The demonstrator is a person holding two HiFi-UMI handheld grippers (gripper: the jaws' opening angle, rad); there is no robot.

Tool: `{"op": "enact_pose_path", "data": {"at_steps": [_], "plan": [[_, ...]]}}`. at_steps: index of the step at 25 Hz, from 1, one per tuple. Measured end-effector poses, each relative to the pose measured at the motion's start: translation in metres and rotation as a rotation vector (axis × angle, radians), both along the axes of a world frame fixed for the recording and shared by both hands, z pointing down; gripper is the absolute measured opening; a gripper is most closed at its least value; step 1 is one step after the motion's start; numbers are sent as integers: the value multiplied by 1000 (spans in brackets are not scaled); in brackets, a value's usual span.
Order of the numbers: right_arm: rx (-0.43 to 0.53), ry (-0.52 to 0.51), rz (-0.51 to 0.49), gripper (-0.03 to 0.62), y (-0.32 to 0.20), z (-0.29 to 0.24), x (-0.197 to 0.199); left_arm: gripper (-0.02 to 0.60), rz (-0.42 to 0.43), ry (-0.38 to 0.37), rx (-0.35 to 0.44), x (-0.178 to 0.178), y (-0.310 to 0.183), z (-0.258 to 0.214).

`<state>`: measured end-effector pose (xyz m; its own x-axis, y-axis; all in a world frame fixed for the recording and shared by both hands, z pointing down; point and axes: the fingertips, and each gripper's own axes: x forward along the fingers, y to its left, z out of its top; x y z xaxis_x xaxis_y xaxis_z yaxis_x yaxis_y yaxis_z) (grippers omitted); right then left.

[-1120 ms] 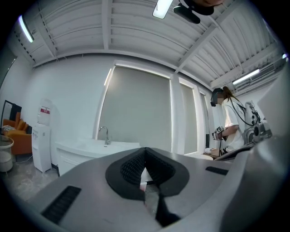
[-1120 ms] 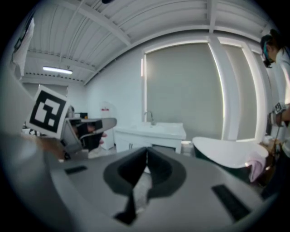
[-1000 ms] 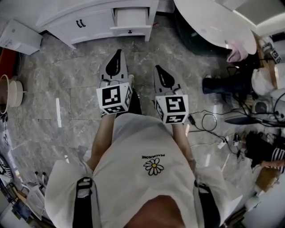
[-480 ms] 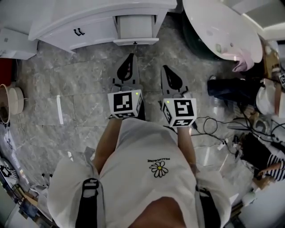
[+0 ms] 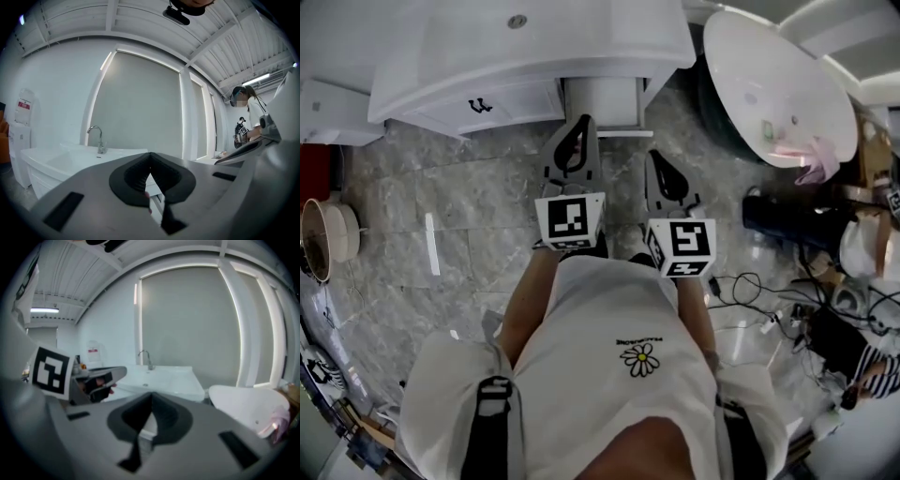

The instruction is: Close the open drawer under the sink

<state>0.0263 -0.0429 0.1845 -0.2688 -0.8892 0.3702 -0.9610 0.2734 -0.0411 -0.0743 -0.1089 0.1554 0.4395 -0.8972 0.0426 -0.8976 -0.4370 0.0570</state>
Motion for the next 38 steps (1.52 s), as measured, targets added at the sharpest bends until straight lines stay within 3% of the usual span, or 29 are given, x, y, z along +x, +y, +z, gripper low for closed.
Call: {"op": "enact_pose_path", "data": {"at_steps": [5,13,19,25,33,38], "plan": [[-8,19,12,29,-27,-1,3,21,-41,27,-16,-11,-33,9],[52,7,-30,29,-59,-10,2,21,-116,38,9,-23,-40,0],[74,-18,-122,29,-62,-19,-3,21,-143,-5,43,-24,-28,-11],[69,-55,-125,29,-64,-18,6,21,-179,-34,70,-22,-25,-25],[62,-88,-103,29,-63,-12,23,21,-164,-31,60,-1,-23,-24],[49,-75,-90,29,-66,0,33,21,-180,-6,-16,1,-26,-1]]}}
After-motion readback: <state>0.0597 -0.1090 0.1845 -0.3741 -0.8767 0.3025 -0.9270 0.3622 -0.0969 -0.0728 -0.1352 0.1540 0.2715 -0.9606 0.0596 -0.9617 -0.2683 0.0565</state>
